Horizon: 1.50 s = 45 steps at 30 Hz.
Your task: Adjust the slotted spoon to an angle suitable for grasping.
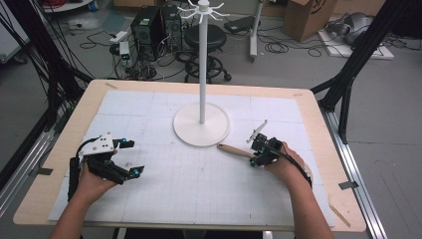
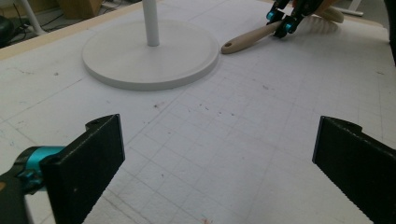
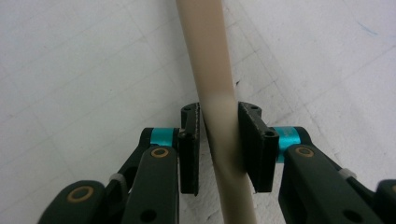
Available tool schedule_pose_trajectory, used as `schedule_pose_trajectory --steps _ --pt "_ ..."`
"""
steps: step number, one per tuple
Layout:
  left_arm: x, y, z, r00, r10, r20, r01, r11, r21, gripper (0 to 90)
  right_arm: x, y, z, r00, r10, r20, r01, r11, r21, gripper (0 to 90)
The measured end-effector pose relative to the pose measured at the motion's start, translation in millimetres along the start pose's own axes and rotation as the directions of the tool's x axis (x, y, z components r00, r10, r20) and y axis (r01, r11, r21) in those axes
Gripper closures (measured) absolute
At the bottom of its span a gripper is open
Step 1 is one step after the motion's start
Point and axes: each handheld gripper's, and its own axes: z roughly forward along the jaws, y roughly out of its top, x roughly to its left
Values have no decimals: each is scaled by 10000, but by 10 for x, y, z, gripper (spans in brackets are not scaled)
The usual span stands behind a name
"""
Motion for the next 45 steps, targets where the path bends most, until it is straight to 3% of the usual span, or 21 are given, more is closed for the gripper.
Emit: schedule_pose_trajectory --steps 5,13,19,23,25,29,31,41,43,45 --pt "0 0 10 10000 10 6 -10 10000 30 28 13 0 3 9997 -219 124 219 9998 19 726" --pt "0 2 -2 10000 17 2 -17 10000 4 28 87 -10 -25 9940 -981 479 977 9952 98 764" --pt "6 3 1 10000 -19 20 19 10000 -43 28 95 -21 -164 9961 -852 215 860 9956 -375 767" --pt "5 6 -11 10000 -48 -19 48 9999 -97 28 91 -19 -359 9969 -782 20 780 9913 -1057 768" --pt "2 12 -16 10000 -39 0 39 9999 -113 28 93 -17 -537 9970 -778 14 768 9816 -1751 769" --pt "-5 31 -21 10000 22 -28 -22 9999 -156 28 111 -4 -701 9969 -789 -70 752 9701 -2307 769" --pt "-16 55 -29 10000 77 -5 -78 9997 -218 28 144 18 -835 9956 -938 43 913 9565 -2769 770" --pt "-37 99 -46 9999 127 38 -126 9990 -422 28 226 71 -1087 9931 -1152 209 1153 9300 -3489 769" --pt "-40 113 -51 9999 139 28 -137 9988 -464 28 239 83 -1149 9919 -1249 240 1246 9159 -3817 769" --pt "-44 129 -61 9998 175 21 -173 9984 -529 28 246 89 -1171 9920 -1246 195 1222 9113 -3933 770"
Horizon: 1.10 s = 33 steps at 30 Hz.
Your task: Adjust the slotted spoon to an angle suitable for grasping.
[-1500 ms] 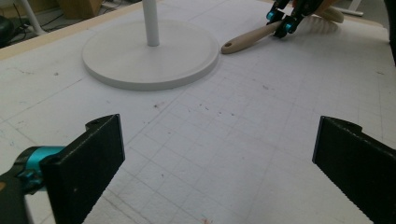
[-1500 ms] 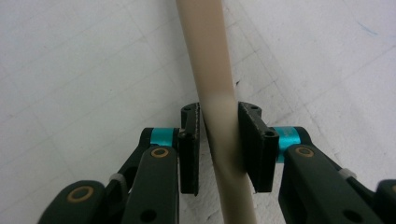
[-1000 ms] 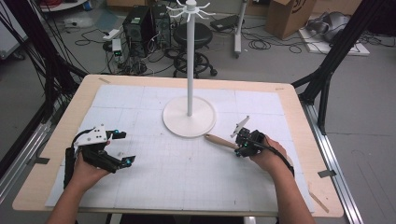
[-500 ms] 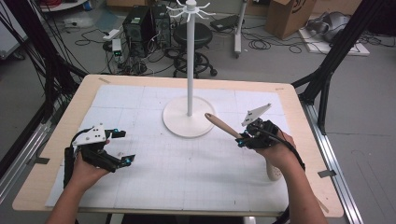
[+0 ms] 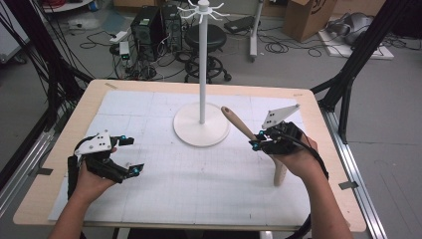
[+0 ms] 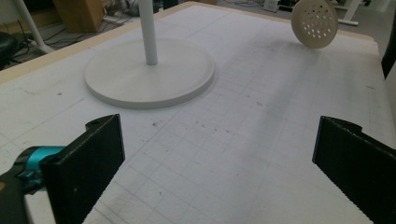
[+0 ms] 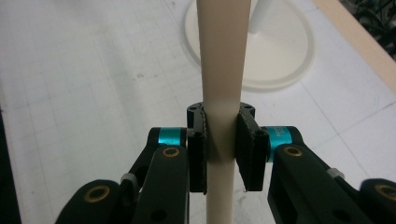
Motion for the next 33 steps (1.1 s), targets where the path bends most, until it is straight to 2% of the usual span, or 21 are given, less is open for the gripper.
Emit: schedule_pose_trajectory --steps 9,12,15,17,23,24,29,33 --pt "-36 62 -13 10000 54 65 -53 9999 -157 28 44 124 -142 9999 -144 -60 139 9968 -791 769" --pt "-42 100 -17 10000 21 81 -19 9998 -221 28 59 165 -212 9995 -168 -268 128 9895 -1442 769" --pt "-47 128 -24 9999 30 132 -27 9997 -246 28 58 194 -236 9990 -164 -415 92 9858 -1676 769" --pt "-52 176 -41 9999 1 143 4 9995 -310 28 56 252 -257 9976 -334 -604 214 9817 -1892 769" --pt "-44 323 -112 9993 38 384 -1 9953 -971 28 89 352 -271 9950 -569 -816 381 9758 -2155 769" --pt "-40 345 -121 9992 56 404 -15 9948 -1018 28 101 382 -260 9931 -639 -988 393 9717 -2331 769" --pt "-54 462 -145 9985 116 539 -55 9937 -1121 28 123 424 -211 9892 -835 -1204 538 9712 -2319 769" --pt "-83 574 -141 9975 351 614 -282 9934 -1109 28 155 458 -146 9855 -948 -1409 591 9692 -2390 768"
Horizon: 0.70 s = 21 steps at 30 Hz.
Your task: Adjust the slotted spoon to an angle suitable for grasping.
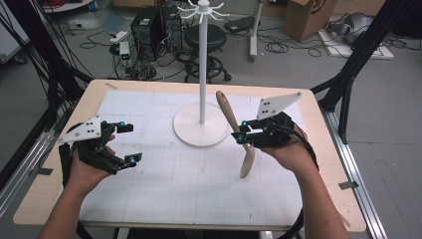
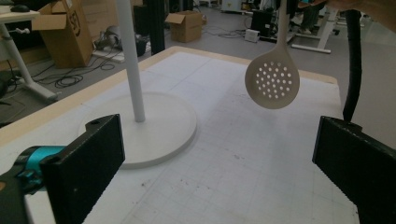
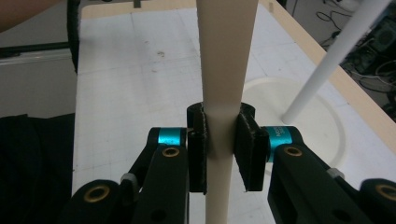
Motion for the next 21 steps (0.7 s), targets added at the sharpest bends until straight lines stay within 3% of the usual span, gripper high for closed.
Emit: schedule_pose_trajectory --steps 11,16,21 --pt "-36 371 178 9989 311 345 -314 9995 85 28 27 67 138 9985 -275 -479 268 9995 -146 768" --pt "-101 589 292 9968 490 627 -488 9988 -50 28 48 110 186 9954 -454 -844 406 9975 -573 768" --pt "-130 686 360 9956 568 743 -567 9984 -31 28 75 131 264 9928 -478 -1100 401 9966 -718 768"
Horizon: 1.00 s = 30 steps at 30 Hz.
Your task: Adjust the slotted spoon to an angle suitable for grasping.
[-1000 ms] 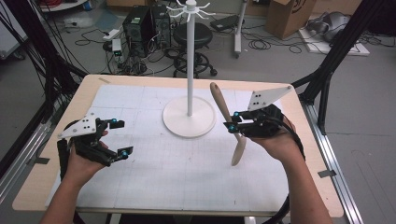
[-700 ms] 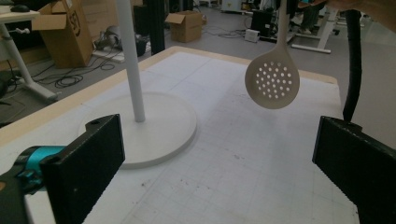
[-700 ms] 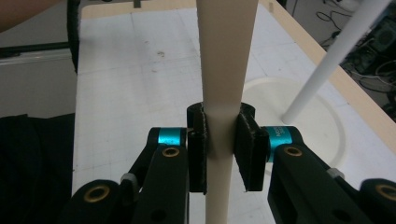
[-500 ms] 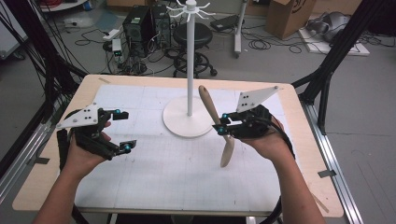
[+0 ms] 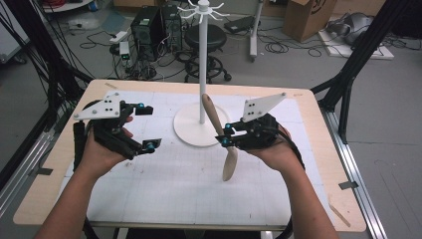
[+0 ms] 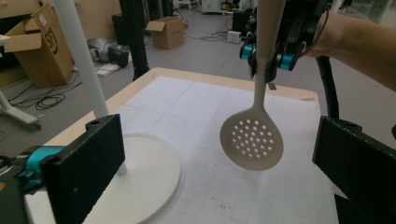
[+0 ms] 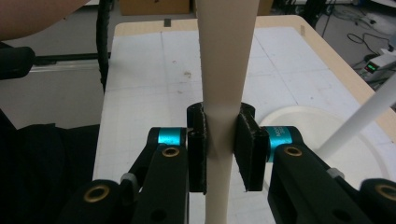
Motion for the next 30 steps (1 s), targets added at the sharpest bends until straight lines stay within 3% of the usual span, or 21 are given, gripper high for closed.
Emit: schedule_pose_trajectory --steps 6,17,18,21,30 --pt "-30 119 77 9996 146 235 -144 9999 -78 28 3 -31 62 9996 73 -283 -78 9998 -195 768" --pt "-12 320 254 9984 67 556 -48 9994 -336 29 -38 -19 123 9985 151 -532 -179 9985 -527 768" --pt "-14 336 264 9983 113 568 -94 9994 -332 109 -46 -11 139 9983 123 -573 -160 9979 -635 768" --pt "-20 378 291 9977 239 638 -210 9988 -446 186 -44 -4 158 9975 168 -686 -214 9976 -663 768" --pt "-53 448 380 9935 346 1085 -299 9986 -444 254 -30 14 213 9966 65 -824 -122 9976 -682 768"
